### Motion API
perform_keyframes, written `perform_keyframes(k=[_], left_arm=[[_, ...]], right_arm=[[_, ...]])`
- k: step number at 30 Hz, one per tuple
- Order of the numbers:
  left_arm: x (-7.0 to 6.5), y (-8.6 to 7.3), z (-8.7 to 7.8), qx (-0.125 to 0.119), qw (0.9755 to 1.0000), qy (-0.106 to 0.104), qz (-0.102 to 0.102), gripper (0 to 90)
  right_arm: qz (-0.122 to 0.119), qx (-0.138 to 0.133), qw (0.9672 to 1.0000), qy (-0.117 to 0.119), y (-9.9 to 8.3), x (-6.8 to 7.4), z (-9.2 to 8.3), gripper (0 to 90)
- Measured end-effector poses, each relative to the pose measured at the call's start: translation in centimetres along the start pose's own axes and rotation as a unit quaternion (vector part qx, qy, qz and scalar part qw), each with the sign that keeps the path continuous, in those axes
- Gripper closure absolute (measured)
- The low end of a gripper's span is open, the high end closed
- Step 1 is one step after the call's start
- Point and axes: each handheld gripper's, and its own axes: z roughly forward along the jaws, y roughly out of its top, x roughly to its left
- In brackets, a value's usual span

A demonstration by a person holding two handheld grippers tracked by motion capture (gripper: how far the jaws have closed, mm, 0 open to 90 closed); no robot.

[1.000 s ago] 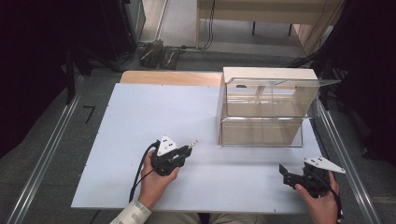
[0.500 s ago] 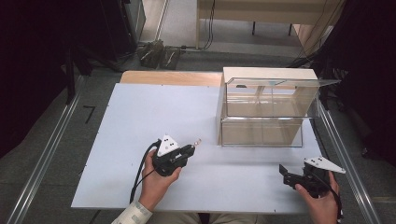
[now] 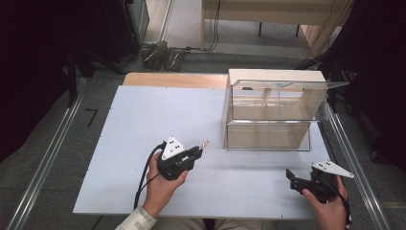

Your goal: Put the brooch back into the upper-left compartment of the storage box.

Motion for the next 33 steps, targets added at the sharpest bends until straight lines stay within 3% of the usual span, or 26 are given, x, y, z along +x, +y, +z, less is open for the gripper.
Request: perform_keyframes(k=[11,33], left_arm=[[-0.8,1.3,-0.3,-0.022,0.9997,-0.006,0.004,79.9],[-2.1,4.6,-0.1,-0.038,0.9989,-0.023,0.018,79.9]], right_arm=[[0.002,0.0,1.0,-0.001,0.1,0.0,0.0,2.3],[0.001,-0.002,1.0,0.004,0.1,0.0,0.0,2.3]])
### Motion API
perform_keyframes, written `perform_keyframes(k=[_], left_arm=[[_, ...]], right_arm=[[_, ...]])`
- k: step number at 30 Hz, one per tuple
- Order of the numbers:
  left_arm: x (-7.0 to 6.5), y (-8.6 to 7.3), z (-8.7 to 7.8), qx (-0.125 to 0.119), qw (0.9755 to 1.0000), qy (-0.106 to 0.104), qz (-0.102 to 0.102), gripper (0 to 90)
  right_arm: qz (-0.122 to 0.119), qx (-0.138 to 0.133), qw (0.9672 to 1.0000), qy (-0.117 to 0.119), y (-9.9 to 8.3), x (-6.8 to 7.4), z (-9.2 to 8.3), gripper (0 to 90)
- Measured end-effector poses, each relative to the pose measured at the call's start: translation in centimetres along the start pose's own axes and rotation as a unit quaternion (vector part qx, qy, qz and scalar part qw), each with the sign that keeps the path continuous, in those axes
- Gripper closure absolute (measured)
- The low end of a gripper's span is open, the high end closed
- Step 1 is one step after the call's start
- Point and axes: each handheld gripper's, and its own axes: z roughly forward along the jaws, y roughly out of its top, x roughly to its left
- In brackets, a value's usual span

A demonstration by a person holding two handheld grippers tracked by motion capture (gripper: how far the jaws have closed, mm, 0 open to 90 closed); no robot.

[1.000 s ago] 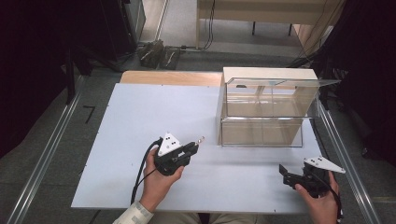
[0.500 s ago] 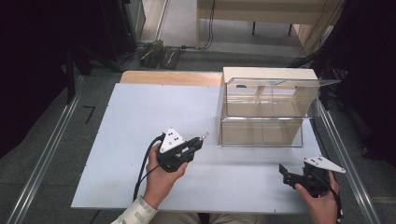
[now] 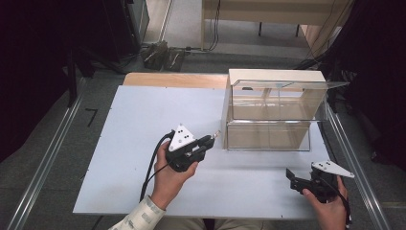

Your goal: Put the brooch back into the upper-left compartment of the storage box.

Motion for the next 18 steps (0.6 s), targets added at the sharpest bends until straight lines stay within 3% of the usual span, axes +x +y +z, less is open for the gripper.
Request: perform_keyframes(k=[18], left_arm=[[-0.9,1.3,0.4,-0.019,0.9997,-0.016,0.006,79.9]], right_arm=[[0.001,0.001,1.0,0.003,0.0,0.0,0.0,2.3]])
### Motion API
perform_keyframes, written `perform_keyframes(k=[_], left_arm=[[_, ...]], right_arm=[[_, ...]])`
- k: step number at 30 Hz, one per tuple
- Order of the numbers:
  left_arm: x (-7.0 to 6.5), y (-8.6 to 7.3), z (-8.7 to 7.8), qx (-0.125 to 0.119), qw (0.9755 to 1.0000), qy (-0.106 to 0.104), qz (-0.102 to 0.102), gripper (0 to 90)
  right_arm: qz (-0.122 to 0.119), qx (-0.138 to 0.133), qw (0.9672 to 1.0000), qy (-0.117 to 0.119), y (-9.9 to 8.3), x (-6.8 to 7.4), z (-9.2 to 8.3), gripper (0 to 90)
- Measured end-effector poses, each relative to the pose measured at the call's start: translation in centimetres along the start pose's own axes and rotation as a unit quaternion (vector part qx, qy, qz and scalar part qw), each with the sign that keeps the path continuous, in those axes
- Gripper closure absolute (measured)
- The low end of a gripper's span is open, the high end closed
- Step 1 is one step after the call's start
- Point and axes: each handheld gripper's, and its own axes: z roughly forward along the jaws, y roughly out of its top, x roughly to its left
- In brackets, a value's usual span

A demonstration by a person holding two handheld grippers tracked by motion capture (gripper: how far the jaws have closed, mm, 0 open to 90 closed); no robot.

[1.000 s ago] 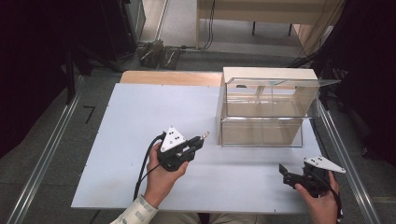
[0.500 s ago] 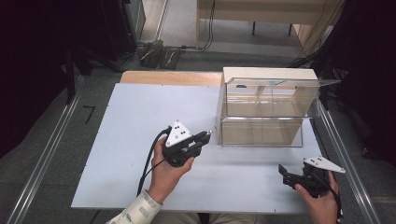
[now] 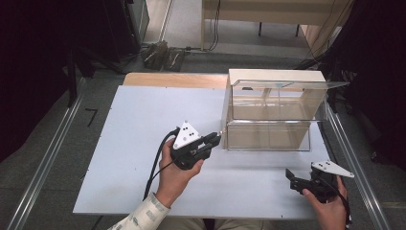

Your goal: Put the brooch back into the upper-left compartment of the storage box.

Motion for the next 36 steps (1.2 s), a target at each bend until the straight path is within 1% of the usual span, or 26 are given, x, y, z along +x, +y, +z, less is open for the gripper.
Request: perform_keyframes(k=[10,18,24,29,36], left_arm=[[-0.3,0.8,0.0,-0.012,0.9999,-0.007,0.002,79.9],[-0.4,1.3,0.2,-0.029,0.9995,-0.01,0.0,79.9],[-0.5,1.4,0.4,-0.047,0.9988,-0.011,-0.004,79.9],[-0.6,1.7,0.6,-0.053,0.9985,-0.014,-0.005,79.9],[-0.6,2.2,0.9,-0.069,0.9974,-0.015,-0.011,79.9]], right_arm=[[0.001,-0.001,1.0,0.001,0.0,0.0,0.0,2.3],[0.002,0.0,1.0,0.001,0.0,0.0,0.0,2.3],[0.002,-0.001,1.0,0.003,0.0,0.0,0.0,2.3],[0.0,0.001,1.0,0.002,0.0,0.0,0.0,2.3],[-0.001,0.002,1.0,0.003,0.0,0.0,0.1,2.3]])
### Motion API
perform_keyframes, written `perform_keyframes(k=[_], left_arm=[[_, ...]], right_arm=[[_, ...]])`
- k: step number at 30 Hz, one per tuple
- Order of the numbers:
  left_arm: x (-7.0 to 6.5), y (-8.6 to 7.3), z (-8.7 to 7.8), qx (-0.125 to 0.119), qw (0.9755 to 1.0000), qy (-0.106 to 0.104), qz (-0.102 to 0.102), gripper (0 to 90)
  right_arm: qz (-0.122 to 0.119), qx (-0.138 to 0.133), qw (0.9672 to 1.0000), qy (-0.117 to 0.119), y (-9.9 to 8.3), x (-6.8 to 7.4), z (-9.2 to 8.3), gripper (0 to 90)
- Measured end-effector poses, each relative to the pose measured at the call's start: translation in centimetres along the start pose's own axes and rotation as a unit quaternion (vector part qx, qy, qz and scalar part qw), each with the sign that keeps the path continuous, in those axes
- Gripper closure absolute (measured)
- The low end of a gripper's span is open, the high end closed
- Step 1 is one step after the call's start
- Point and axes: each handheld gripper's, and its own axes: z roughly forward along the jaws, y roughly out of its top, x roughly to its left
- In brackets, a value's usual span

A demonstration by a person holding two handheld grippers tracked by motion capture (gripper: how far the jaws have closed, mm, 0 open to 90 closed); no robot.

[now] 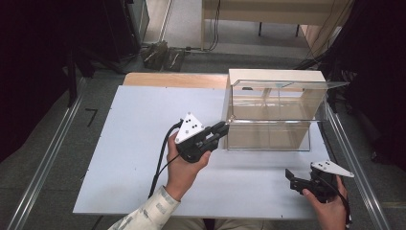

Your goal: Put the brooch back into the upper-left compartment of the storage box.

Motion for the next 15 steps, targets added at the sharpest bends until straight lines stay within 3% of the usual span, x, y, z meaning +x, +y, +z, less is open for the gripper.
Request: perform_keyframes(k=[15], left_arm=[[-0.2,1.0,1.4,-0.014,0.9999,-0.004,-0.001,80.0]], right_arm=[[0.003,0.001,1.0,0.002,0.0,-0.1,0.0,2.3]])
